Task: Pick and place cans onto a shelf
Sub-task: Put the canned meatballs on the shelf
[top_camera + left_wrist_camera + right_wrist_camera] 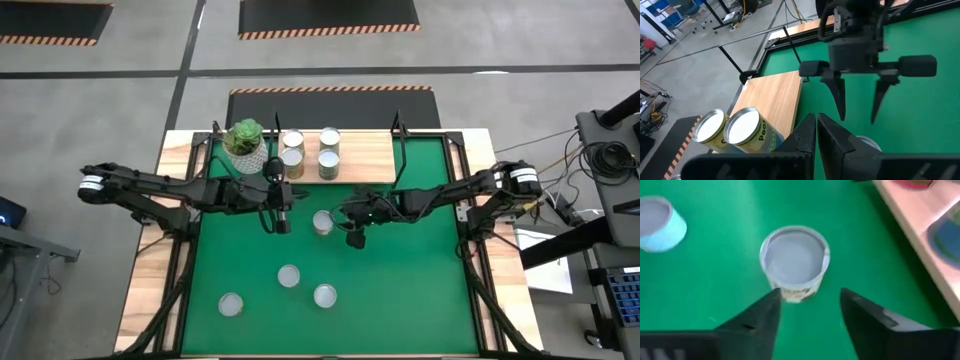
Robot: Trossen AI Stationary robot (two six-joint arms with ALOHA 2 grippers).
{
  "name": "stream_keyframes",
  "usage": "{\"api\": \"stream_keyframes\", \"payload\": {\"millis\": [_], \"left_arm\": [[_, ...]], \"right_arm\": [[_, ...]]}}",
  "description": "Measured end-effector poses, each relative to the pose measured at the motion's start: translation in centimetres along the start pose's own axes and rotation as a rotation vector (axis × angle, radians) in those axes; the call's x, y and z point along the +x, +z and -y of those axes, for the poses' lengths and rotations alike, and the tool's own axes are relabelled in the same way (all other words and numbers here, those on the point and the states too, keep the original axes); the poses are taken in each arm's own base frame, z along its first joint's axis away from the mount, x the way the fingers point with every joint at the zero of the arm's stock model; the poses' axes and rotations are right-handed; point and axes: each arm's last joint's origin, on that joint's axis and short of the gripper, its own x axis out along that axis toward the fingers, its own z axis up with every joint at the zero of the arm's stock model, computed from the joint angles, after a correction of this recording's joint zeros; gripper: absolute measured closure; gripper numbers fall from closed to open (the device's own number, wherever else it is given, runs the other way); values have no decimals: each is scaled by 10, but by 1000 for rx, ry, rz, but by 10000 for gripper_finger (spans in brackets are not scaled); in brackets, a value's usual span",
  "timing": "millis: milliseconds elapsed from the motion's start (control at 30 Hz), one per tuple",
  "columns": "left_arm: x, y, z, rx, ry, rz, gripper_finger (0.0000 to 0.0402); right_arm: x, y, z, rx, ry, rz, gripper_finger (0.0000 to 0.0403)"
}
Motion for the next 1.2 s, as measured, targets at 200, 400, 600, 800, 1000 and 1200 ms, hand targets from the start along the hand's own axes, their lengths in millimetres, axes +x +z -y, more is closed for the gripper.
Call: {"api": "stream_keyframes", "payload": {"millis": [200,400,600,800,1000,1200], "left_arm": [[0,0,0,-1,0,0,402],[0,0,0,-3,0,1,402],[0,0,0,-4,0,0,402],[0,0,0,-3,-1,-1,402],[0,0,0,-3,0,-2,402],[0,0,0,-3,0,-2,402]], "right_arm": [[16,-8,-4,-37,3,-29,101],[37,-10,-7,-80,-1,-71,61],[59,-3,-10,-117,0,-85,62],[65,12,-13,-119,2,-52,78],[64,19,-14,-116,1,-62,114],[58,25,-15,-122,0,-93,137]]}}
